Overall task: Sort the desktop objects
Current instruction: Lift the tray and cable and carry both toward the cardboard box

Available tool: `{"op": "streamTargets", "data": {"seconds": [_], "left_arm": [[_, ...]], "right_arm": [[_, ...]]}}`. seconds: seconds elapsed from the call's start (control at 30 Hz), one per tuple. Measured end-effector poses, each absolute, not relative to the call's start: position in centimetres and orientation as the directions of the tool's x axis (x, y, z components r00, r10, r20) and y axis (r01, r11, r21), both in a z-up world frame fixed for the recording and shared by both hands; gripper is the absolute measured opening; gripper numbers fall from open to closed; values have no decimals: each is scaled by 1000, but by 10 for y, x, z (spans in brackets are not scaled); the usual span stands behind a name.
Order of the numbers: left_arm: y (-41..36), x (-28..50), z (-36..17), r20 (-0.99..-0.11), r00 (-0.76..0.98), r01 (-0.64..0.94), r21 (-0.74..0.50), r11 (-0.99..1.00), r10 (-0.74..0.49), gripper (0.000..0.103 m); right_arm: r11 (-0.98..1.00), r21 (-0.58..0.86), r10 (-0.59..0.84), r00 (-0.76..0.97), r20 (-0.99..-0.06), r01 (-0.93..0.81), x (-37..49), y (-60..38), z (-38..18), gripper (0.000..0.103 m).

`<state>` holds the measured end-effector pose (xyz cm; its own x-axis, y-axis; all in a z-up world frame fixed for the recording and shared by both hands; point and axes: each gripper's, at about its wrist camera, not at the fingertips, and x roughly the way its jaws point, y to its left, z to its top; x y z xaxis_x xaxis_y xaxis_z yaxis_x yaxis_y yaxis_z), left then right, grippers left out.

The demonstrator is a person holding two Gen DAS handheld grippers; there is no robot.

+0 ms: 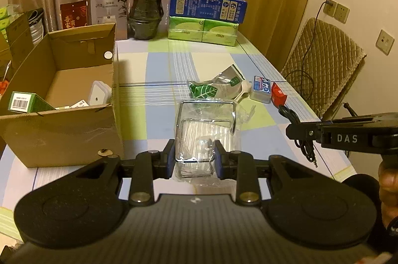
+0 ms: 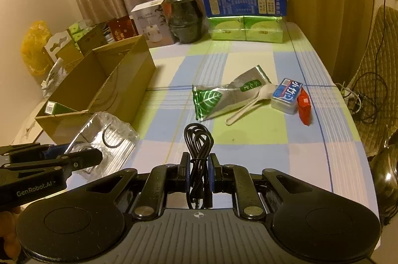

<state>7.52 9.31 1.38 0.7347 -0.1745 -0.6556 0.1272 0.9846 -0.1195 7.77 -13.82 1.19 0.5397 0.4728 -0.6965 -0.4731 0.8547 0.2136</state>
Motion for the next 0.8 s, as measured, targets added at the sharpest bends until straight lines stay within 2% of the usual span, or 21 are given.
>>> {"op": "streamTargets", "data": {"seconds": [0.8], "left_arm": [[126,63,34,-626,768,72,-125,990,-135,26]], "right_arm": [[828,191,493,521,-697,-527,76,-113,16,11]]}}
